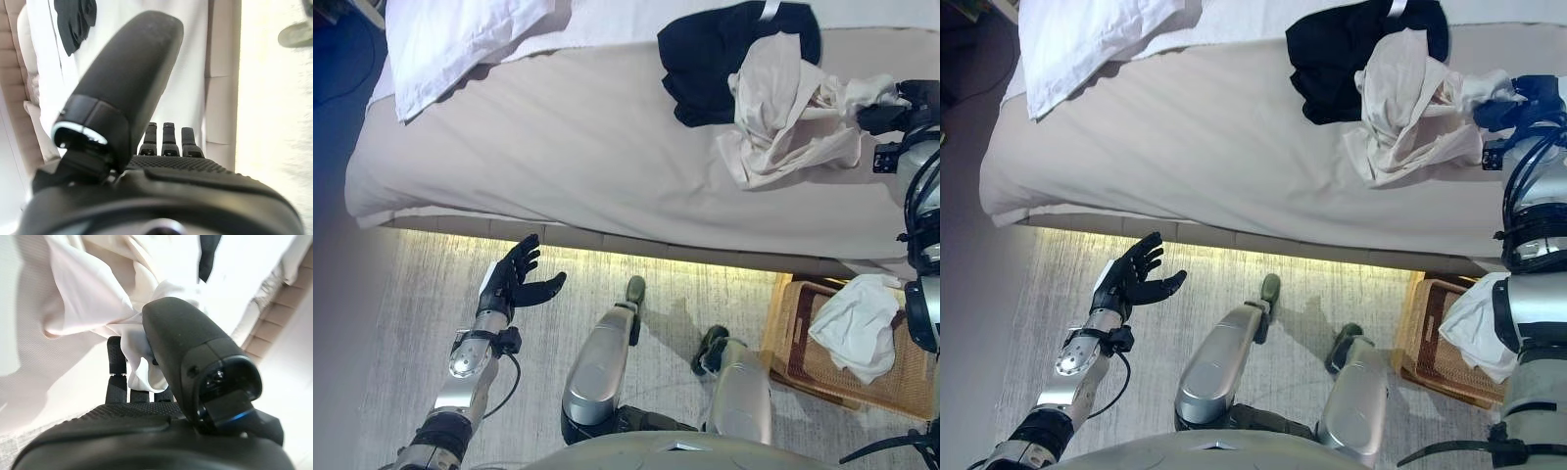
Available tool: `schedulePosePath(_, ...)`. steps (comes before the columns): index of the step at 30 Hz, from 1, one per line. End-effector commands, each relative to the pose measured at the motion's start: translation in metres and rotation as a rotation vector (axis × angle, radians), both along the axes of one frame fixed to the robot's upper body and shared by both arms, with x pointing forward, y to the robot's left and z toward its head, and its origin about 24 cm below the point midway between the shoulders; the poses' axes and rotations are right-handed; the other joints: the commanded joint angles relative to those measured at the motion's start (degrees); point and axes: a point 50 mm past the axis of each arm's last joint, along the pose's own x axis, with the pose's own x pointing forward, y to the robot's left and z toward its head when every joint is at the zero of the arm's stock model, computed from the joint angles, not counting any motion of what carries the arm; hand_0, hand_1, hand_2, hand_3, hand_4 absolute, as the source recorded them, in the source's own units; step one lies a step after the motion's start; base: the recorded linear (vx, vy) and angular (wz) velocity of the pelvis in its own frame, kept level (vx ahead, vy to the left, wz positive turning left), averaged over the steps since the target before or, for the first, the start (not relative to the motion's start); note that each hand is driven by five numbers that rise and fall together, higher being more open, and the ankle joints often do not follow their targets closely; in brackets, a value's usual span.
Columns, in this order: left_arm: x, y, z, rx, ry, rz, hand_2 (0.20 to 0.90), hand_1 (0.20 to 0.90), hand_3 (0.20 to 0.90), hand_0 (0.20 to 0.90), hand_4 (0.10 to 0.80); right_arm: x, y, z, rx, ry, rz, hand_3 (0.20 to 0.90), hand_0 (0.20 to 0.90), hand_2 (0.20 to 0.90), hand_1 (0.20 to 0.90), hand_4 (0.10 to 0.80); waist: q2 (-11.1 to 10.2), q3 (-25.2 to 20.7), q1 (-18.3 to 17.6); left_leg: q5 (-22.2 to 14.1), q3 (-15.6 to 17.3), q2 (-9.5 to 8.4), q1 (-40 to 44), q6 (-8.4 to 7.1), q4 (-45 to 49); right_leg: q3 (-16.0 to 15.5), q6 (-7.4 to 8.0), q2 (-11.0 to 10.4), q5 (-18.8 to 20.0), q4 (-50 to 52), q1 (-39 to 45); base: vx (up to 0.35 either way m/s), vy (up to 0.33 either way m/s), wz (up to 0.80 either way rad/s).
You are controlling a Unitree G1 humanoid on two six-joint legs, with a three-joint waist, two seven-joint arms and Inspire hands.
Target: Pick up the clothes from the bed and place them into the basket
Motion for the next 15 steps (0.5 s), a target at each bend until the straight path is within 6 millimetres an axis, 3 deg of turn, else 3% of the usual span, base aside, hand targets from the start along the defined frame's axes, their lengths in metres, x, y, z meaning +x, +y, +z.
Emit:
schedulePosePath(1, -0.004, 0.020, 0.018, 0.109, -0.081, 0.006, 0.900, 0.900, 0.900, 0.900, 0.800, -0.015, -0.003, 0.072, -0.143, -0.250, 0.064, 0.200, 0.300, 0.300, 0.300, 0.100, -4.51, -11.52, -1.63, -8.91, -0.51, 1.31, 3.04, -1.68, 3.10, -2.48, -2.37, 3.73, 3.03, -8.86, 5.80, 0.097, 0.057, -0.24)
schedulePosePath(8, -0.002, 0.018, 0.009, 0.119, -0.023, -0.003, 0.900, 0.900, 0.900, 0.900, 0.800, -0.027, -0.001, 0.106, -0.227, -0.318, 0.106, 0.200, 0.300, 0.300, 0.300, 0.100, -6.91, -18.96, -5.51, -6.60, 2.65, 2.67, 9.79, -2.31, -5.45, -0.06, 0.26, 5.49, 7.59, -19.01, 11.23, 0.098, 0.036, -0.20)
schedulePosePath(15, -0.001, 0.016, -0.006, 0.132, 0.063, -0.004, 0.900, 0.900, 0.900, 0.900, 0.800, -0.051, 0.002, 0.157, -0.322, -0.428, 0.087, 0.200, 0.300, 0.300, 0.300, 0.100, -8.25, -23.09, -9.03, -5.14, 4.96, 3.67, 13.76, -3.00, -11.74, 2.37, 2.57, 6.32, 11.03, -25.29, 13.30, 0.045, 0.027, -0.23)
